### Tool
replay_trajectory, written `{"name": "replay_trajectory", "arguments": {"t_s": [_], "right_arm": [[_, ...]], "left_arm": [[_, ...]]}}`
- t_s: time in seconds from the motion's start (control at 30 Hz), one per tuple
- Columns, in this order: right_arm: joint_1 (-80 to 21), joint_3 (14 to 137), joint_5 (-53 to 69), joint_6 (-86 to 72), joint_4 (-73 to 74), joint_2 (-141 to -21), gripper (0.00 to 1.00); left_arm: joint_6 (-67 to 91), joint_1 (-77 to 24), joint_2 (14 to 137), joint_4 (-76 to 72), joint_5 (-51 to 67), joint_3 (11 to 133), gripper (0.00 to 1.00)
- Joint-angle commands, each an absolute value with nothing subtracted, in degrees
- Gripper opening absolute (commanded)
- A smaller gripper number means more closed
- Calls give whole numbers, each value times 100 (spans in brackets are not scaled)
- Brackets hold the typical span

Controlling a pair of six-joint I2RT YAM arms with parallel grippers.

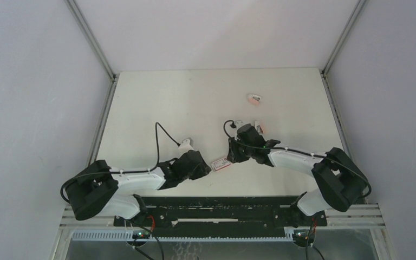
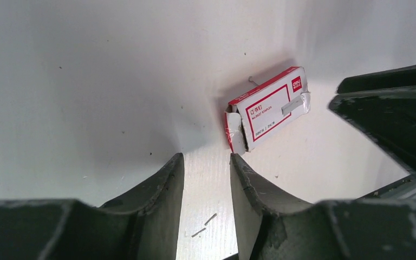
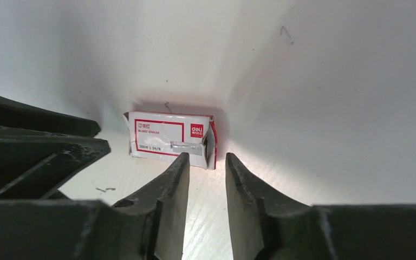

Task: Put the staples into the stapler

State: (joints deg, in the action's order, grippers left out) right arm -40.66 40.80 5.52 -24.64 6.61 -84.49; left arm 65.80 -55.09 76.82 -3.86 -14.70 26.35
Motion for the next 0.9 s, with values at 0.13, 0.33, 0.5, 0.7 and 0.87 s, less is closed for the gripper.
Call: {"name": "replay_trajectory", "arguments": {"t_s": [0.13,0.33,0.5,0.7,0.87], "right_arm": [[-3193,3870,1901,-2526,330,-8082,34],[-2998,3872,2476,-2599,135,-8531,28],[-2973,3922,2759,-2652,14,-8775,26],[-2991,4000,2985,-2694,-105,-8969,28],[-2990,4082,2989,-2686,-88,-9136,29]], "left_arm": [[6435,-5459,7886,-682,-1335,2946,39],[6552,-5434,8094,-679,-1314,2966,35],[6559,-5418,8198,-747,-1289,2973,34],[6620,-5345,8358,-740,-1261,2955,30],[6614,-5328,8451,-788,-1231,2970,29]]}}
